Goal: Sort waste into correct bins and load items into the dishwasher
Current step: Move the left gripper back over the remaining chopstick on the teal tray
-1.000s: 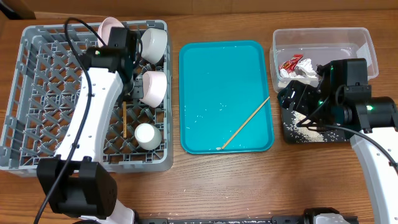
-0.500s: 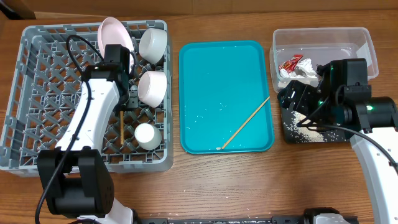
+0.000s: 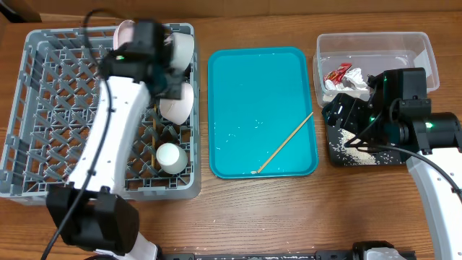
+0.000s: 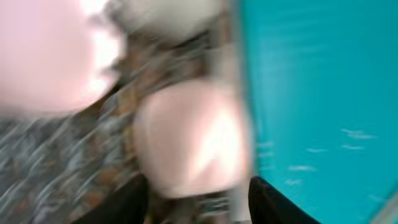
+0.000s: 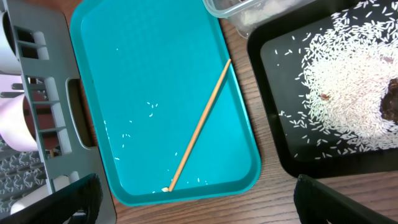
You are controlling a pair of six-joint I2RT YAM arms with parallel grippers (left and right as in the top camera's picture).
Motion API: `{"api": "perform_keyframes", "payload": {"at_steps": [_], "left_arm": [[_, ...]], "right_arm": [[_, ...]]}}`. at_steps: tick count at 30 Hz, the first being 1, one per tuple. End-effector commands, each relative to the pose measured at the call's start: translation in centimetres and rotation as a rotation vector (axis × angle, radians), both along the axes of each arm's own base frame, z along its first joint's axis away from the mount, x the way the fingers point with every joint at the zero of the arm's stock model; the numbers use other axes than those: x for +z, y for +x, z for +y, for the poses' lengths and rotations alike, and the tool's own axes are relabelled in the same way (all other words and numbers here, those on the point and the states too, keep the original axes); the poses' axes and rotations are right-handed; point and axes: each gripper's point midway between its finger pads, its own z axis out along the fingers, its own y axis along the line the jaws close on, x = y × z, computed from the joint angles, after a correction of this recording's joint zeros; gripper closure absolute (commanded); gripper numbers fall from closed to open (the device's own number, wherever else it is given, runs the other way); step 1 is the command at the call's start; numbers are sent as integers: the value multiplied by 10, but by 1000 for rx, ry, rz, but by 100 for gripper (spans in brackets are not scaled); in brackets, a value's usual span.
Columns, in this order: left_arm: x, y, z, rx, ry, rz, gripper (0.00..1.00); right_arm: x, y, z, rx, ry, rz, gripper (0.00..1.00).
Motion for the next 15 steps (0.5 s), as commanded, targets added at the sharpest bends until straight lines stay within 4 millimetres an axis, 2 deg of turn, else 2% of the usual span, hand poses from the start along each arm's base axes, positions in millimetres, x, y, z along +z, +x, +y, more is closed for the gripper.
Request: {"api": "perform_keyframes", "payload": {"at_steps": [1,4,6,11,15], "left_arm": [[6,-14,-78,-293,-77,-18,44],[-16,-32,-126,-543,-15,-11,42],[-36,-45,-151,-663,21,13,42],[-78,-74,-199,-797,41,98,41],[-103,-93,-225,-870,71,143,39]], "right_arm": [[6,3,-2,-4,-7,-23,0],[6,3,-2,-4,-7,-23,0],[6,3,-2,-4,-7,-22,0],[6,3,-2,-4,-7,-23,0],[6,3,-2,-4,-7,-23,0]]}}
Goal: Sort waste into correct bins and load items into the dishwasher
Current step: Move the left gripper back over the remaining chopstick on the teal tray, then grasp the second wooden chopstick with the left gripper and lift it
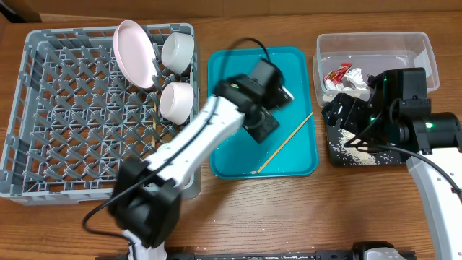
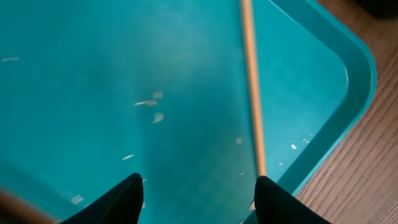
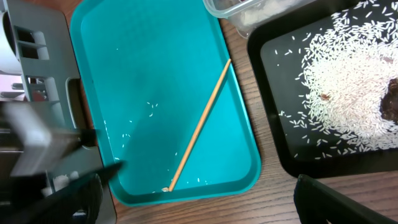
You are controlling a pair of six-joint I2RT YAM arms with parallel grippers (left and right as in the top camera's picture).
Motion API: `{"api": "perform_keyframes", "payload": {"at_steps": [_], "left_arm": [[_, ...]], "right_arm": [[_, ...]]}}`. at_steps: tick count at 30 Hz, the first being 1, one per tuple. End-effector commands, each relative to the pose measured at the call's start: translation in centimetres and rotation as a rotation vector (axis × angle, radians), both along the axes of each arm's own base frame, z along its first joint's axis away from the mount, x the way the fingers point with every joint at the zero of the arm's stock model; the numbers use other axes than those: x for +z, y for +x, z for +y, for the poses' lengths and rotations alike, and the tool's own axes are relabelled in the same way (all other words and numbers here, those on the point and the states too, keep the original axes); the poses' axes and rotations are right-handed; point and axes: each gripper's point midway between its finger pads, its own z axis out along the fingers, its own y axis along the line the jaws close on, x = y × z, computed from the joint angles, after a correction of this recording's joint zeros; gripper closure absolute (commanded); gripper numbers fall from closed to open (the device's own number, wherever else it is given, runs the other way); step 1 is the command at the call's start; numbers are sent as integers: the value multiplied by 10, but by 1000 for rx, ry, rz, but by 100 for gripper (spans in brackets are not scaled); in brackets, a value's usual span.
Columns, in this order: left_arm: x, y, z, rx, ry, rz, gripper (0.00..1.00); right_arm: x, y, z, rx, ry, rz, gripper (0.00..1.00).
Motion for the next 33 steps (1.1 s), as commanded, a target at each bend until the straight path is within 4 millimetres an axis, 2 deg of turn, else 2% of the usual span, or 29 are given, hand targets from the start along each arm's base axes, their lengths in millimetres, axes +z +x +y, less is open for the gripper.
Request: {"api": "perform_keyframes", "payload": {"at_steps": [1,5,9,11,15,18,21,29,33], "left_arm": [[-27,-16,-18,-94,57,20,37],[-55,-19,-31,-134,134,-9,34],[-74,-27,-42,-214,172,-18,34],[-75,-25,-40,-218,216,-53,32],[-74,-16,-42,-240,244,-115,22],[-77,-11,-49,-255,218,-130,22],[-85,-12,-53,-280,207,-119,25],[-106,-12,-45,-292,249,-87,34],[-105,-12,-47,-299,246,-91,46]], "right_arm": [[6,3,-2,-4,-7,-22,0],[6,3,-2,-4,-7,-22,0],[6,3,-2,-4,-7,-22,0],[6,3,-2,-4,-7,-22,0],[6,3,-2,-4,-7,-22,0],[6,3,-2,-4,-7,-22,0],[6,3,-2,-4,-7,-22,0],[6,3,-2,-4,-7,-22,0],[6,3,-2,-4,-7,-22,0]]}}
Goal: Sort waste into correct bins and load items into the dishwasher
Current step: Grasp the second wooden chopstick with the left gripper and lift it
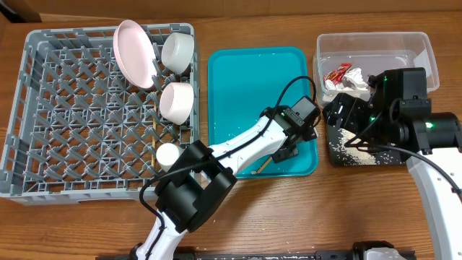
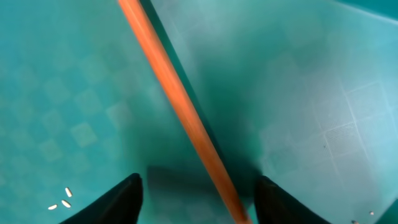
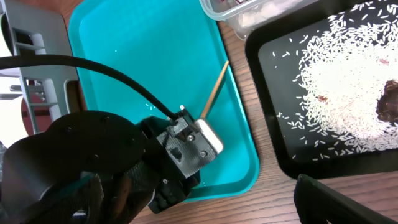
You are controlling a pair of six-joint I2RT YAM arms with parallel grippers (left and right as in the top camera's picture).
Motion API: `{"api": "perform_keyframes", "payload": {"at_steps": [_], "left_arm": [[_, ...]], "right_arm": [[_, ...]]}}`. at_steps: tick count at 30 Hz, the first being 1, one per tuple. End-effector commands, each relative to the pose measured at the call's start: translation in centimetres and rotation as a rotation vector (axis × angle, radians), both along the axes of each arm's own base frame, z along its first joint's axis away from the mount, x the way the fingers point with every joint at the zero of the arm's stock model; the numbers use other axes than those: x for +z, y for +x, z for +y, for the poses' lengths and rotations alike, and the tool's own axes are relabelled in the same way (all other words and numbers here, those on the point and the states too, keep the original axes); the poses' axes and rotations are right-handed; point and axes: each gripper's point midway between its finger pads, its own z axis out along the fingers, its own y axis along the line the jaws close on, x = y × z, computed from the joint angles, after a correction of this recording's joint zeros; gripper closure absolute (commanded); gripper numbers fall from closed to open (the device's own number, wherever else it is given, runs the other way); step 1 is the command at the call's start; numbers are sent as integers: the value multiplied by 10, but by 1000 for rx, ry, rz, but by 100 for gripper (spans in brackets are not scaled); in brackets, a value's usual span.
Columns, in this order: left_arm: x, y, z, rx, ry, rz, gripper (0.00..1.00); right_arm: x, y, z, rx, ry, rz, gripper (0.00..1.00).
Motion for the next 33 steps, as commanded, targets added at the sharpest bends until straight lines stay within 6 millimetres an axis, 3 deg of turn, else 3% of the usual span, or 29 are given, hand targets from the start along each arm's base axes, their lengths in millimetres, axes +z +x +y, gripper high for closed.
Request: {"api": "perform_keyframes", "payload": {"at_steps": [1,10,14,18,21,25,29,33], "left_arm": [[-9,2,5,-14,21,6,50],[-9,10,12,12,20,4,96],[-2,35,35,206,51,-79,96],[26,59,55,394,15,-134,96],[54,70,55,431,-81,-119,96],[63,69,50,377,-143,-74,95],[55,58,43,218,-127,-23,64],[50,49,47,63,-59,-8,51]], "right_arm": [[6,3,0,0,-1,-20,0],[6,3,0,0,-1,-20,0],[6,3,0,0,0,-20,0],[6,3,0,0,-1,-20,0],[6,3,0,0,0,-20,0],[6,3,0,0,-1,-20,0],[6,3,0,0,-1,-20,0],[6,3,0,0,-1,-20,0]]}}
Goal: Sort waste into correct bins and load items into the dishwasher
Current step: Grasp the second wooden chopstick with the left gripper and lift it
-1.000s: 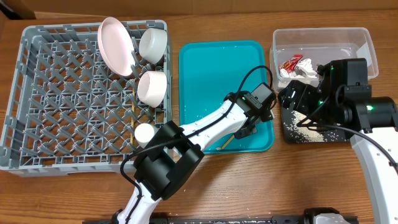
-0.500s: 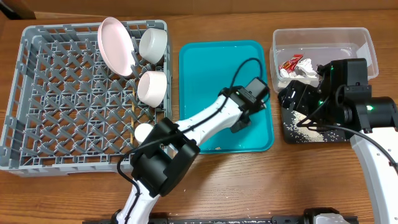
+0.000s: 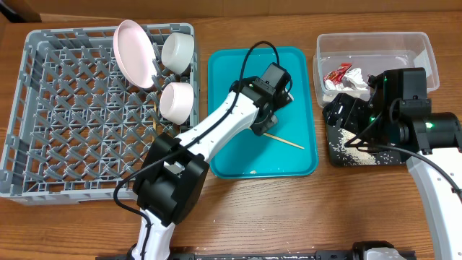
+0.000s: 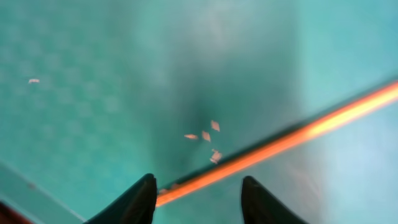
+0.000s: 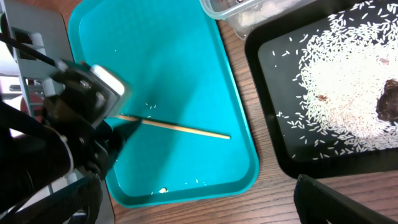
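A thin wooden chopstick (image 3: 287, 141) lies almost crosswise on the teal tray (image 3: 238, 72). It shows in the right wrist view too, the chopstick (image 5: 180, 127) on the tray (image 5: 161, 56). My left gripper (image 3: 264, 124) is low over the tray's middle, at the stick's left end. In the left wrist view the chopstick (image 4: 280, 143) ends beside the left finger, and the left gripper (image 4: 199, 186) stands open, its jaws far wider than the stick. My right gripper (image 5: 196, 183) is open and holds nothing, over the table by the tray's right side.
A grey dish rack (image 3: 72, 108) at the left holds a pink plate (image 3: 133, 54) and two white bowls (image 3: 178, 49). A clear bin (image 3: 375, 45) with wrappers is at the back right. Below it sits a black tray (image 5: 336, 87) strewn with rice.
My left gripper has moved from the tray's lower right up to its middle. The chopstick, which lay diagonally, now lies nearly crosswise with its left end at the gripper. The right arm is unchanged.
My left gripper was over the dish rack beside the bowls. Then it was above the teal tray near the diagonal chopstick. Then it sat low astride the stick at the tray's right. Now it is at mid-tray and the stick has turned.
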You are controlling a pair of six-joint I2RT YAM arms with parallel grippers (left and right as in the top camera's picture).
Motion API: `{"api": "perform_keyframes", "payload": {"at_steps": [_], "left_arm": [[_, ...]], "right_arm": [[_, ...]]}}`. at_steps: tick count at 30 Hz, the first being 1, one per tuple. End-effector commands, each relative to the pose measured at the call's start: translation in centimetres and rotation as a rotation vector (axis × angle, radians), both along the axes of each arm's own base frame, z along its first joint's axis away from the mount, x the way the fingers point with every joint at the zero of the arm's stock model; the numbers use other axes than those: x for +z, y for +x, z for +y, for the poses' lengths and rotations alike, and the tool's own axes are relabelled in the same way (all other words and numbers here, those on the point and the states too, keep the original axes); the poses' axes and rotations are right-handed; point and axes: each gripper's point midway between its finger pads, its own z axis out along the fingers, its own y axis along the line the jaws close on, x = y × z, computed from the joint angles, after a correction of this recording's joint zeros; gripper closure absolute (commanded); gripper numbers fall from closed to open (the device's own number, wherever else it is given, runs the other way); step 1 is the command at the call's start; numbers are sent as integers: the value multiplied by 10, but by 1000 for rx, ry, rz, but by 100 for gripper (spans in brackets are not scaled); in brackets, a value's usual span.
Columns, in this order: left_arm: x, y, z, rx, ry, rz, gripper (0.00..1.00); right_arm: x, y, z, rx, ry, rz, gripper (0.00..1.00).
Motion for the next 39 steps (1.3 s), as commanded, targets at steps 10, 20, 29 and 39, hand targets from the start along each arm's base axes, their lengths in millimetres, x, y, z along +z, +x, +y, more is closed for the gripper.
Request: {"api": "perform_keyframes", "payload": {"at_steps": [10,20,29,39], "left_arm": [[4,-14,-10,-499,45,12,44],[-10,-16,-15,-558,33,36,47],[-32,-15,-15,-556,47,62,46],[-36,-18,-16,-558,21,84,48]], "right_arm": [[6,3,0,0,0,-22,0],[6,3,0,0,0,-22,0],[6,3,0,0,0,-22,0],[6,3,0,0,0,-22,0]]}}
